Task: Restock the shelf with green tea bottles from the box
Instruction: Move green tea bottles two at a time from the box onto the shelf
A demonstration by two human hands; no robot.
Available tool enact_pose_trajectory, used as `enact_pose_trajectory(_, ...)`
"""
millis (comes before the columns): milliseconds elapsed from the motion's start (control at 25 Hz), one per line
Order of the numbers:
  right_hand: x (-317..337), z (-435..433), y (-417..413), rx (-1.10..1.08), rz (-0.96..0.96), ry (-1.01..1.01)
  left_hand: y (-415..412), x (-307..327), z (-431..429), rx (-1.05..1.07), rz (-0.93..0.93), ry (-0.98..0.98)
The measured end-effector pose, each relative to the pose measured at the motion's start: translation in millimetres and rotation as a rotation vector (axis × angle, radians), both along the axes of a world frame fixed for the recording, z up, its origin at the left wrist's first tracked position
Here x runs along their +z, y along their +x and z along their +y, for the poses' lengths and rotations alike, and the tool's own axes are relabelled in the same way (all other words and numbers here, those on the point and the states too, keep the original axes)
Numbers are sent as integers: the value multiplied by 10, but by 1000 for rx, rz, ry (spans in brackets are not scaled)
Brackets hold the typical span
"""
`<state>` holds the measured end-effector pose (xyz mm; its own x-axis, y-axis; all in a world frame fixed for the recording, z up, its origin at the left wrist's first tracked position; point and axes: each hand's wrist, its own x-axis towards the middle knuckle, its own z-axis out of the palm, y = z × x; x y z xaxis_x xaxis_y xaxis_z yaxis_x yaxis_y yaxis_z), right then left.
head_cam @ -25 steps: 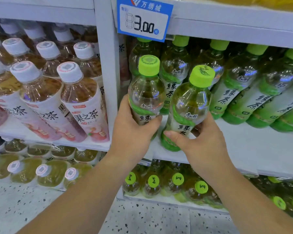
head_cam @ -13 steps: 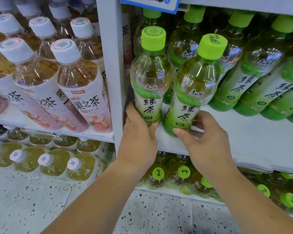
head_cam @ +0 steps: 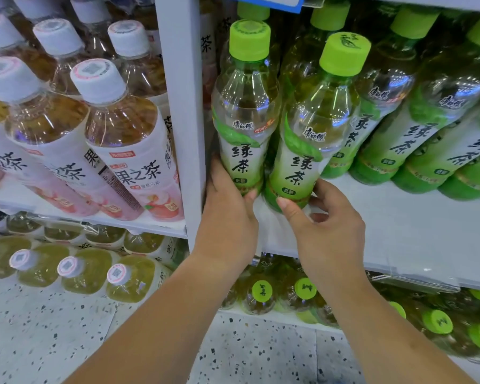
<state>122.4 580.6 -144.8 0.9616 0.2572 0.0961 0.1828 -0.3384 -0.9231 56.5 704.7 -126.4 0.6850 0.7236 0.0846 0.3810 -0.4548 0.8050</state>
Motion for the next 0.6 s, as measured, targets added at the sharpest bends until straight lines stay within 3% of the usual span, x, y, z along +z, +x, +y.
enact_pose_trajectory(600,-29,94,57,-3,19,-120,95,-49,51,25,92,36)
